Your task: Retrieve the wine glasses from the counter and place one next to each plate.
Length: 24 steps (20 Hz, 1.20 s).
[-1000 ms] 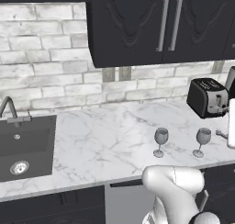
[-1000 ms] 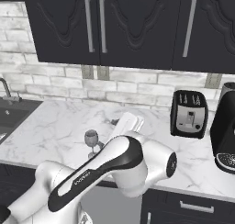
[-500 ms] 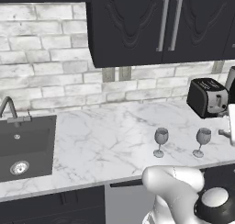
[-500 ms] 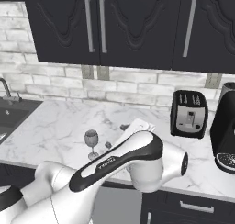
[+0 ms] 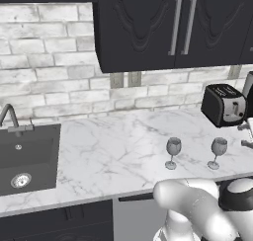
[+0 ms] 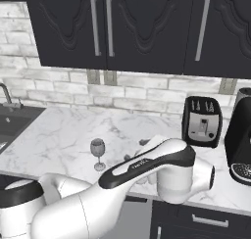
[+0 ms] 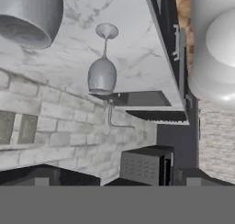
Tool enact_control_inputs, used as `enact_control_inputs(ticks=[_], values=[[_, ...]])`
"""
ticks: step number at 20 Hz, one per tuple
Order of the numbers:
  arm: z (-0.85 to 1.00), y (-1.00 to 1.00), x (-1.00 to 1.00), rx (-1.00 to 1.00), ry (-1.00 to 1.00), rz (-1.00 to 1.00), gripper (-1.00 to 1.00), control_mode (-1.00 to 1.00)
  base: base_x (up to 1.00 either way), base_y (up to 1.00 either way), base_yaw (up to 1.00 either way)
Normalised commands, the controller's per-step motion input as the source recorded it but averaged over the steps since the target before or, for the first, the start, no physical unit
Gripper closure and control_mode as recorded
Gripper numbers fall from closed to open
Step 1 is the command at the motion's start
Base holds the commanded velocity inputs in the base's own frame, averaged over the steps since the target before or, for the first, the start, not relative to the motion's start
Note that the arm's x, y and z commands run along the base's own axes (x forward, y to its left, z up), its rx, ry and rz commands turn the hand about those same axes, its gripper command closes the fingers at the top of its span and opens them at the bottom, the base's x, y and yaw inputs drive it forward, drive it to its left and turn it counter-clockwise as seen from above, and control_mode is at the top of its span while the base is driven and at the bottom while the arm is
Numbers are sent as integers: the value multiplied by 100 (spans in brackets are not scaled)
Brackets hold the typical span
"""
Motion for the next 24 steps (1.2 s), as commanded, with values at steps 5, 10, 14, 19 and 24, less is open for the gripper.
enact_control_inputs(ticks=[5, 10, 14, 19, 24], values=[[-34, -5, 1, 0, -1, 0, -100, -100, 0, 0, 0], [-38, -18, 6, 0, 0, 0, -100, -100, 0, 0, 0], [-43, -9, 14, 0, 0, 0, -100, -100, 0, 0, 0], [-43, 0, 22, 0, 4, 0, -100, -100, 0, 0, 0], [-32, -14, 23, 0, 1, 0, -100, -100, 0, 0, 0]])
